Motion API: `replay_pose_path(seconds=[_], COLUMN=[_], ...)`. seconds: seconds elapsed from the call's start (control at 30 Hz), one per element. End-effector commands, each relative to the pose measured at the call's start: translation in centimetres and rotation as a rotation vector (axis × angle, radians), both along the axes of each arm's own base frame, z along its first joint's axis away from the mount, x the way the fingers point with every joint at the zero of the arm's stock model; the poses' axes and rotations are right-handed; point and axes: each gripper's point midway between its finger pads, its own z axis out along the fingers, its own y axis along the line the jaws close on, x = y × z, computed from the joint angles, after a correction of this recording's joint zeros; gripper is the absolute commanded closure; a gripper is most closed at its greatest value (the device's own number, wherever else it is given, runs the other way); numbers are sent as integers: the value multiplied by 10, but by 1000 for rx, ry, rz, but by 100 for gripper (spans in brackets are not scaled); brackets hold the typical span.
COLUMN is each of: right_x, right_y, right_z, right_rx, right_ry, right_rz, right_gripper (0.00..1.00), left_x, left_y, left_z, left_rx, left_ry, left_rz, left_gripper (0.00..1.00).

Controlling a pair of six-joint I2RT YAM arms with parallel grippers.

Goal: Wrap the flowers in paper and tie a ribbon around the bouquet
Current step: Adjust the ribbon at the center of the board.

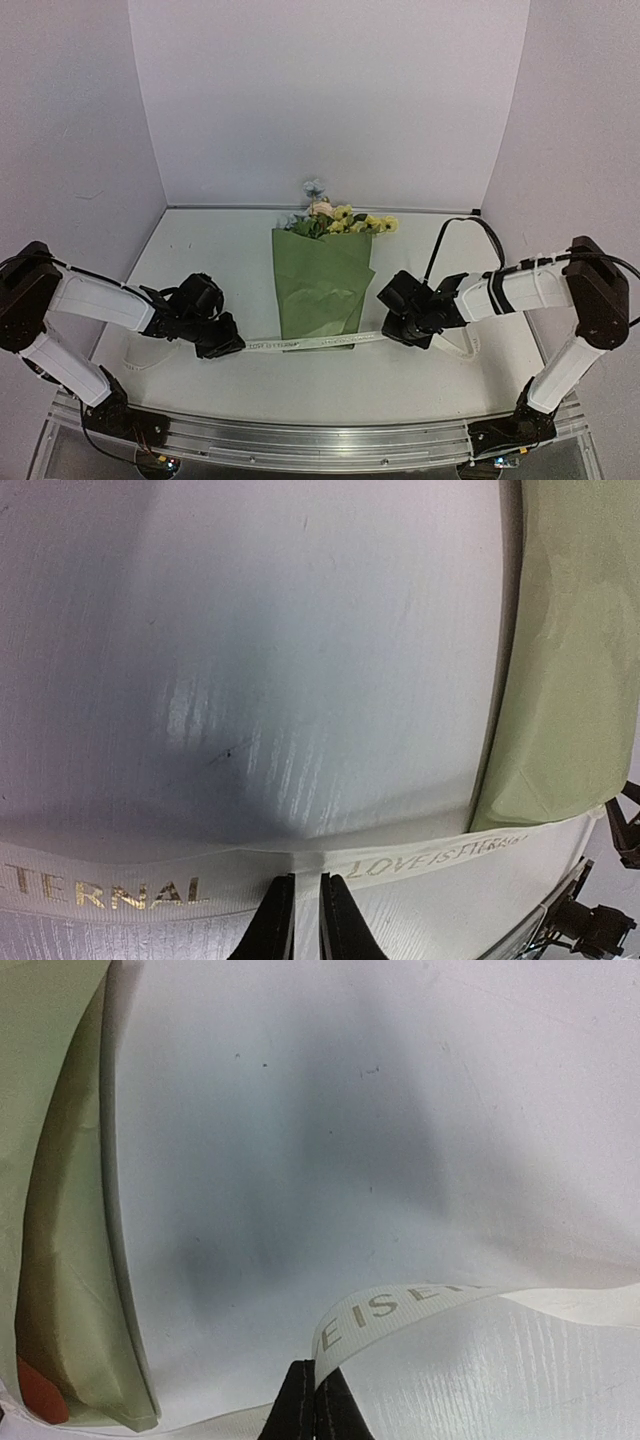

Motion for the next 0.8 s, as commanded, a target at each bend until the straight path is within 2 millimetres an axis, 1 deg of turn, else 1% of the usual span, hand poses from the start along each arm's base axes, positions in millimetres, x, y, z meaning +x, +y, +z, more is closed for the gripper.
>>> replay_pose_path(seconds=[0.0, 0.07, 0.17, 0.23, 0.37, 0.5, 0.63, 0.77], right_x=[10, 6, -4, -10, -26, -46, -63, -71], right_y=[-14, -13, -19, -22, -18, -13, -21, -30], right_z=[-9, -15, -19, -17, -14, -26, -44, -49], right_rx=[-138, -128, -90, -67, -30, -38, -62, -82], right_ry=[-14, 6, 15, 22, 40, 97, 152, 160], right_rz=[2, 2, -13, -13, 10, 32, 15, -10], right_gripper=[100, 100, 100, 100, 100, 100, 100, 100], left_x=[-25, -26, -28, -31, -37, -42, -42, -41], left_y=[48, 48, 49, 52, 56, 61, 61, 60], left_z=[-43, -44, -44, -42, -41, -40, -38, -36], left_rx=[181, 179, 179, 181, 186, 199, 210, 213], left_ry=[123, 127, 133, 134, 142, 149, 155, 159], left_rz=[60, 58, 55, 56, 51, 45, 38, 32], left_gripper=[89, 89, 89, 89, 89, 89, 89, 89])
